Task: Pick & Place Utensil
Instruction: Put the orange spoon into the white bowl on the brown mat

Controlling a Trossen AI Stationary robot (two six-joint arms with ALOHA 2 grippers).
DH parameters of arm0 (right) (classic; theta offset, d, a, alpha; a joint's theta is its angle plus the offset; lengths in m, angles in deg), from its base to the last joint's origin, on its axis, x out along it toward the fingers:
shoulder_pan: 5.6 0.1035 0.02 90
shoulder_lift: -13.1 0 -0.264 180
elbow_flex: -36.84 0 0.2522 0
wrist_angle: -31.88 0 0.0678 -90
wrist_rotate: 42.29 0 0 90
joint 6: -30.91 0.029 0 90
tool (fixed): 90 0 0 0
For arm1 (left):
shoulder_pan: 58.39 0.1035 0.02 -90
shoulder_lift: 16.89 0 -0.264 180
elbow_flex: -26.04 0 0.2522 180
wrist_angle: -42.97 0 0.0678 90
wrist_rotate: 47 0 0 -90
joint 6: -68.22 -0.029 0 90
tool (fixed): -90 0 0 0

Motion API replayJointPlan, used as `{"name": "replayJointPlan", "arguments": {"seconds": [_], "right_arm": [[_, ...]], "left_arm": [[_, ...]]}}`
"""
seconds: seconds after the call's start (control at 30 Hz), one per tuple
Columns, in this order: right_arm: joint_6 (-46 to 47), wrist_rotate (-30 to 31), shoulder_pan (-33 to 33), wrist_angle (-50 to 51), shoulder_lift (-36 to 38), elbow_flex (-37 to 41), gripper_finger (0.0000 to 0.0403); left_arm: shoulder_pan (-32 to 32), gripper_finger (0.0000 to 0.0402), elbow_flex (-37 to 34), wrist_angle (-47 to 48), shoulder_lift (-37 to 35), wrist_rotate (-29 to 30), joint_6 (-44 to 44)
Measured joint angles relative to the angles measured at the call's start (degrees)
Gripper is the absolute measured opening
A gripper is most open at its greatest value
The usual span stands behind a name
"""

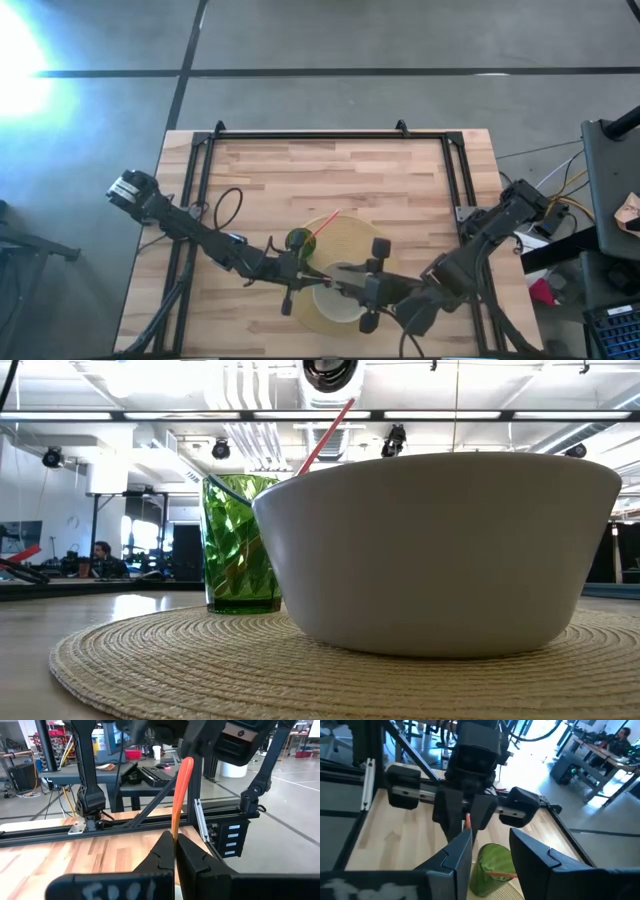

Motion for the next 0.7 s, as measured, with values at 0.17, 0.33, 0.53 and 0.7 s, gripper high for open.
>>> {"name": "replayJointPlan", "arguments": {"seconds": [0.17,0.33,0.53,0.7], "right_arm": [[-0.2,-7.0,-1.3,-0.8,0.0,0.0,0.0129],[-0.5,-8.6,-2.2,-1.3,0.0,0.0,0.0119],[-1.4,-9.3,-3.6,-3.3,0.0,0.3,0.0109],[-1.8,-13.4,-4.5,-4.9,-0.4,0.4,0.0105]], "left_arm": [[0.0,0.0000,0.0,-1.0,0.0,0.0,-0.8],[0.0,0.0000,0.0,-1.5,0.0,0.0,-1.2],[0.1,0.0000,-0.1,-2.1,0.0,0.1,-1.9],[0.3,0.0000,0.0,-2.3,0.0,0.1,-2.2]]}}
